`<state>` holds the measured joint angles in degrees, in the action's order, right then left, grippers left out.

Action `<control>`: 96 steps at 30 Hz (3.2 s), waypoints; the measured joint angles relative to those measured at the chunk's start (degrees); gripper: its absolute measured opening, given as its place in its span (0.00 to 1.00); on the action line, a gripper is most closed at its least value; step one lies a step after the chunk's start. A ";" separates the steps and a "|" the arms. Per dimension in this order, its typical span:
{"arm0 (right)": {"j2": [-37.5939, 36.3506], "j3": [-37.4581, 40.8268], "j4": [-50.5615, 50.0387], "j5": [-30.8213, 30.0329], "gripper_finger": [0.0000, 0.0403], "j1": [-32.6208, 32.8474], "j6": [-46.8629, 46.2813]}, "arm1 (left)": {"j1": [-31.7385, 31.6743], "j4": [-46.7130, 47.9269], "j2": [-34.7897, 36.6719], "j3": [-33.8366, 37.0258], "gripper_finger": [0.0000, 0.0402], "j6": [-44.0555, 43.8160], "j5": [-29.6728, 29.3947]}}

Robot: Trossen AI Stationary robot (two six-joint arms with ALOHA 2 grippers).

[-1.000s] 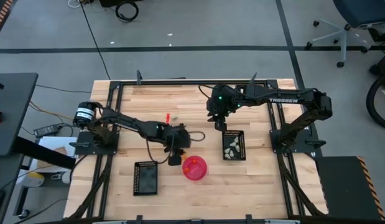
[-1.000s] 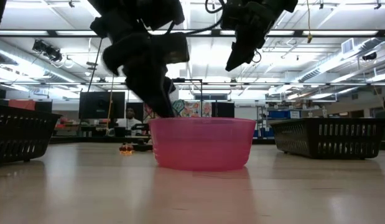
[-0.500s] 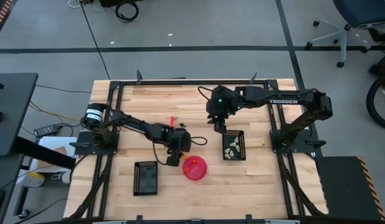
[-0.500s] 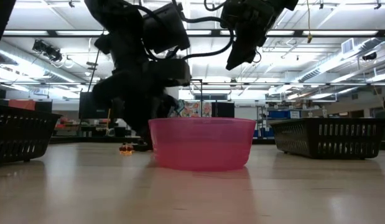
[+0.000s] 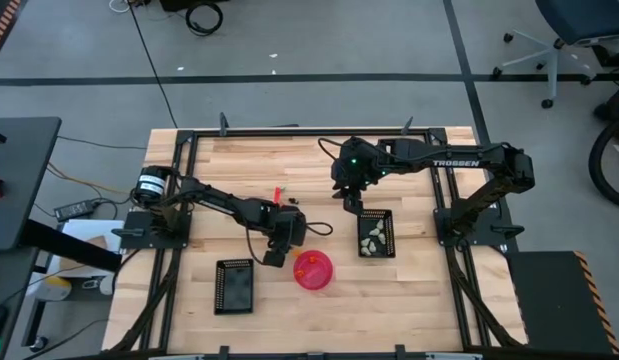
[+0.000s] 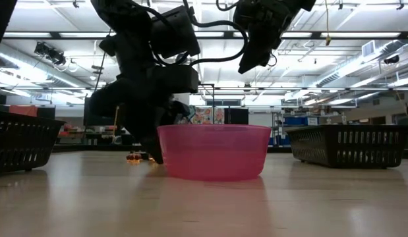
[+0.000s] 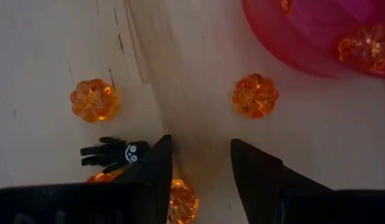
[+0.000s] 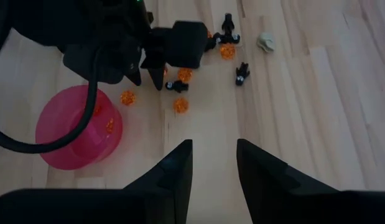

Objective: Sort Halloween decoration
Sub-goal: Put the orange pumpkin toy into the pink bowl

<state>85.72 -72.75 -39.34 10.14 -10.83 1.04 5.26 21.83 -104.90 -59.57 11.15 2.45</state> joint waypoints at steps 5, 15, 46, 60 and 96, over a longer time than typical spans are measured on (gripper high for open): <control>-0.01 0.00 0.80 -0.01 0.32 0.00 -0.02 | 0.03 0.60 0.50 0.22 0.36 0.21 -1.97; 0.01 0.00 2.14 -0.01 0.32 0.00 0.02 | -1.09 5.70 2.48 0.46 0.36 0.86 -3.31; 0.01 0.00 3.48 -0.01 0.32 0.00 0.22 | -1.33 4.92 4.04 3.71 0.35 4.68 -1.26; 0.01 0.00 3.49 -0.01 0.32 -0.01 0.15 | -1.36 5.35 3.89 3.69 0.16 4.71 -1.50; 0.02 0.00 3.46 -0.05 0.32 -0.83 0.61 | -1.61 7.61 4.02 0.66 0.04 -0.59 -1.15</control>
<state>85.74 -72.75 -35.88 10.09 -11.66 1.65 3.65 29.44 -100.88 -58.92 10.57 1.29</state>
